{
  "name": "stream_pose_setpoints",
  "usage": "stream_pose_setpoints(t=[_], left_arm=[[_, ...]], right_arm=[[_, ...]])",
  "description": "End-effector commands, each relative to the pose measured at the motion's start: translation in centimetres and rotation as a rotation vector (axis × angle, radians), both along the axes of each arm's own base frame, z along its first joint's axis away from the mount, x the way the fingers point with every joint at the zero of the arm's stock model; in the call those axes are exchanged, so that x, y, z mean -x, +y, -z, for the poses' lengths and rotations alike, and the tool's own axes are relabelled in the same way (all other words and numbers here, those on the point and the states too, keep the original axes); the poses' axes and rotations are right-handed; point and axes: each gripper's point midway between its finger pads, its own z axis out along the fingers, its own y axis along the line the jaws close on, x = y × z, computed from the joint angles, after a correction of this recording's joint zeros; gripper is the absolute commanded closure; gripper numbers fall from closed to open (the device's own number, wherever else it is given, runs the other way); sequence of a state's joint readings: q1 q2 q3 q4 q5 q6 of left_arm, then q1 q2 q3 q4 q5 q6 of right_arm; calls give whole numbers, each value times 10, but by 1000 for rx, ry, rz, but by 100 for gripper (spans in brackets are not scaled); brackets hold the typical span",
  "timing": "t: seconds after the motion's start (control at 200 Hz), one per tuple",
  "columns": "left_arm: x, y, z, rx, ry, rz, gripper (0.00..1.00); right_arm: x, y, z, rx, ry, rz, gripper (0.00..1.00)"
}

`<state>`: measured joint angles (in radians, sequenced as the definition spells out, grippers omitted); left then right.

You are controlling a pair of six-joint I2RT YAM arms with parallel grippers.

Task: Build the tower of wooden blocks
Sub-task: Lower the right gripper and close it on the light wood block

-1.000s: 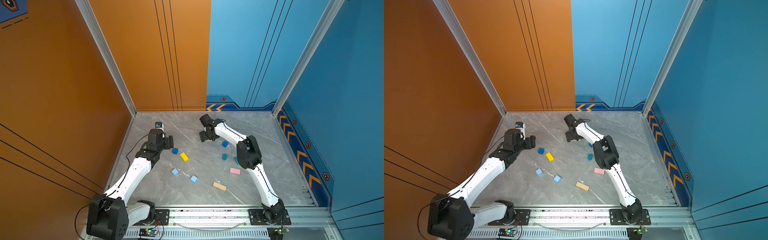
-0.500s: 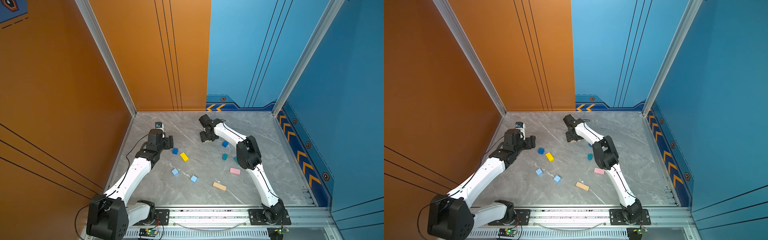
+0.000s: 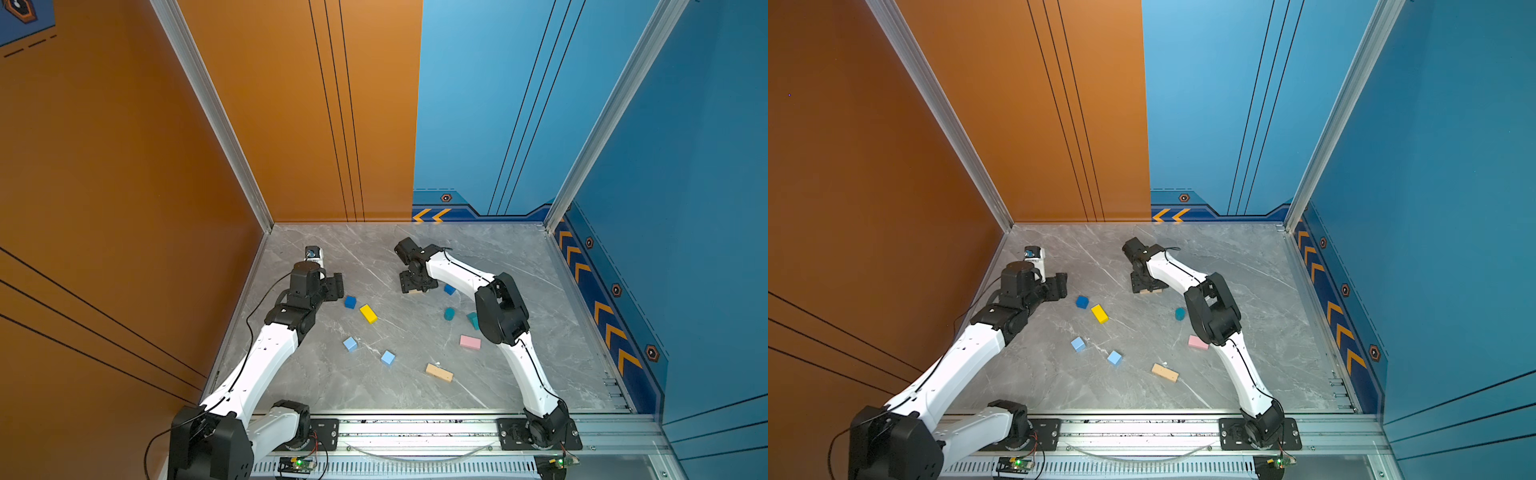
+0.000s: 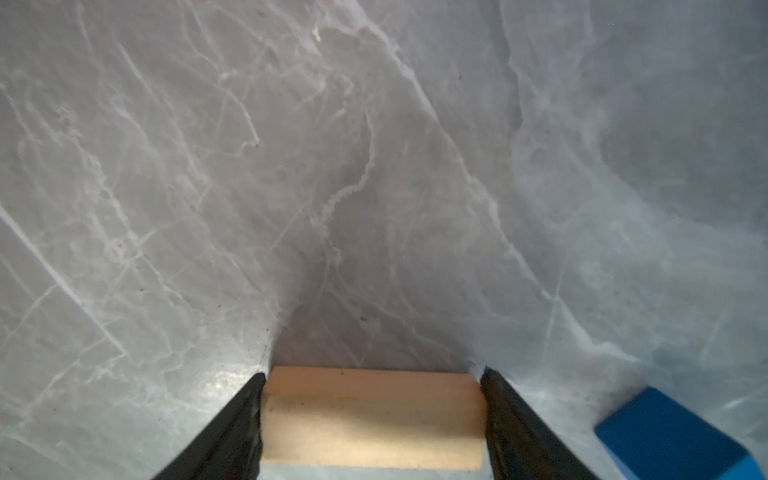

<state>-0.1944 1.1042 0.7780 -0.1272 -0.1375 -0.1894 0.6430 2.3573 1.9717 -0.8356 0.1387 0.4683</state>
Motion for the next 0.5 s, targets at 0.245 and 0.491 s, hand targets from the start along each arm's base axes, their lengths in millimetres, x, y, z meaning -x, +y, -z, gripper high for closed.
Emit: stream_pose_setpoints(t=[0.245,0.491], left_arm=[[11,5,2,28,-2,-1,18],[15,9,1,41,-7,-7,18]], right_arm=[[51,-2,8,63,29,89,43],[72,1,18,78,46,104,41]])
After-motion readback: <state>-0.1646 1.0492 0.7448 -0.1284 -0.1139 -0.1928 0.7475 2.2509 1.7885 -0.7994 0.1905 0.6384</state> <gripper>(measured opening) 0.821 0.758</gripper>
